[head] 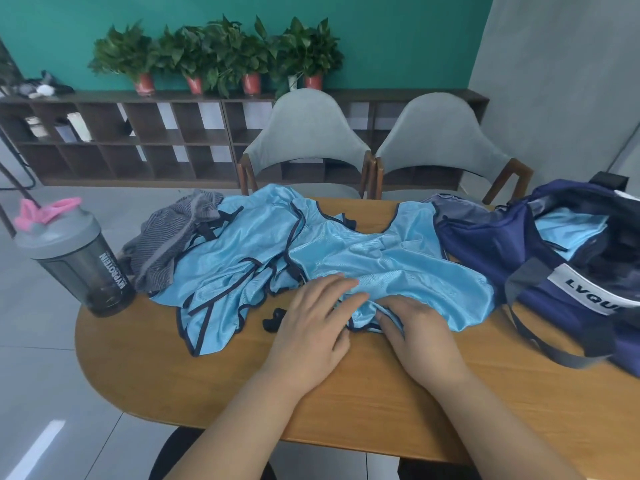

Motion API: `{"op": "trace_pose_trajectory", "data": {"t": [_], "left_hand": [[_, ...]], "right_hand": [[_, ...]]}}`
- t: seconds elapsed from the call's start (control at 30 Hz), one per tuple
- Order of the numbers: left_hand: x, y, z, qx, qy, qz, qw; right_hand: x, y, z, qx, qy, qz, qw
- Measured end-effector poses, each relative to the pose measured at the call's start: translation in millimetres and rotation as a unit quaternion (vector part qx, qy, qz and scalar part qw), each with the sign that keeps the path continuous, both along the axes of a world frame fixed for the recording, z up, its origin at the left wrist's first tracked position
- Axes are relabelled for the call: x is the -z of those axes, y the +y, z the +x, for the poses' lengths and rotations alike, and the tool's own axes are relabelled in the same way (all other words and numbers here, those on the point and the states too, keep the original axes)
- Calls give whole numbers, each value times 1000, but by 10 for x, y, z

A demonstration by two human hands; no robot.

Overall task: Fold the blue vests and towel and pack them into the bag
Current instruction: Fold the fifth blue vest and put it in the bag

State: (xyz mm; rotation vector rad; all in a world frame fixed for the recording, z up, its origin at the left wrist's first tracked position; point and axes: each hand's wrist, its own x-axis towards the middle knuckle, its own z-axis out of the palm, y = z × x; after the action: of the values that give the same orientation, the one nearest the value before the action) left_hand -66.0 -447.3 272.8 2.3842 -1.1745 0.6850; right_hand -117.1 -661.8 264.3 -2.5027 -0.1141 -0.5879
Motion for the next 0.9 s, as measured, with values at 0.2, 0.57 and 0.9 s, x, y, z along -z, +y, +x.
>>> {"op": "trace_pose_trajectory", "data": {"t": [0.2,0.57,0.9], "left_hand": [[79,13,27,-6,0,30,1000],[69,100,44,-90,112,-116,983],[39,211,135,-205,175,-249,930]], "right_hand": [[-57,0,-48,-55,22,22,998],[-70,80,-89,-25,8,-58,998],[-76,-88,-40,148,-48,54,986]]}}
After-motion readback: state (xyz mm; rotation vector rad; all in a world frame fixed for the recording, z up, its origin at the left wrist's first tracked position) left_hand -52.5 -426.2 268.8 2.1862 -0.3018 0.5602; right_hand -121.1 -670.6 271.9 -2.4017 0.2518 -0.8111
